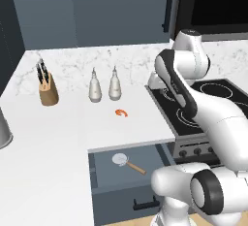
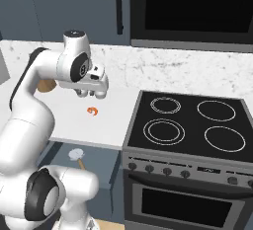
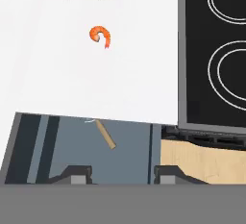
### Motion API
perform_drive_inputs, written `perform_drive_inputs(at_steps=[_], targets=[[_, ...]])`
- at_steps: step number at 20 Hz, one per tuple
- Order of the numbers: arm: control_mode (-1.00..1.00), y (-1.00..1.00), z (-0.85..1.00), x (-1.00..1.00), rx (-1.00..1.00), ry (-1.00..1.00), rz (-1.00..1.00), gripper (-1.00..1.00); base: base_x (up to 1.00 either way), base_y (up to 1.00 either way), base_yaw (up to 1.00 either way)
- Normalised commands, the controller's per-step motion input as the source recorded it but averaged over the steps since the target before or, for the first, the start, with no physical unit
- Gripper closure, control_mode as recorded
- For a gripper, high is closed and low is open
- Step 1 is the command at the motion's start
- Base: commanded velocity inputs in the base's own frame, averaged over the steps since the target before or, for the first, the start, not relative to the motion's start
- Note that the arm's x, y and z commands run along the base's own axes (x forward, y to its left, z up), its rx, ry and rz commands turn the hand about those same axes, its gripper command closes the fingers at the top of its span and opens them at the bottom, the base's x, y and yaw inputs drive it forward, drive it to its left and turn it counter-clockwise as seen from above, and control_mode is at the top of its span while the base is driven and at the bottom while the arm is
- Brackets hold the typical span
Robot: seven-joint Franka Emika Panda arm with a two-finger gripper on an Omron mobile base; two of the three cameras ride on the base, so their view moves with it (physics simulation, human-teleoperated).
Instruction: Pick the pizza cutter from the drawer and place it on the counter.
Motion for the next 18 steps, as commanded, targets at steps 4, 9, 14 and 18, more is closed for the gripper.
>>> perform_drive_inputs(at_steps=[4,9,14,18], targets=[[-1.00,-0.05,0.00,-0.36,0.00,-0.03,0.00,-1.00,0.00,0.00,0.00],[-1.00,-0.02,0.00,-0.36,0.00,-0.05,0.00,-1.00,0.00,0.00,0.00],[1.00,-0.04,-0.07,-0.31,-0.02,-0.01,0.03,-1.00,-0.49,-0.26,0.03],[1.00,0.00,0.00,0.00,0.00,0.00,0.00,-1.00,-0.30,-0.71,0.00]])
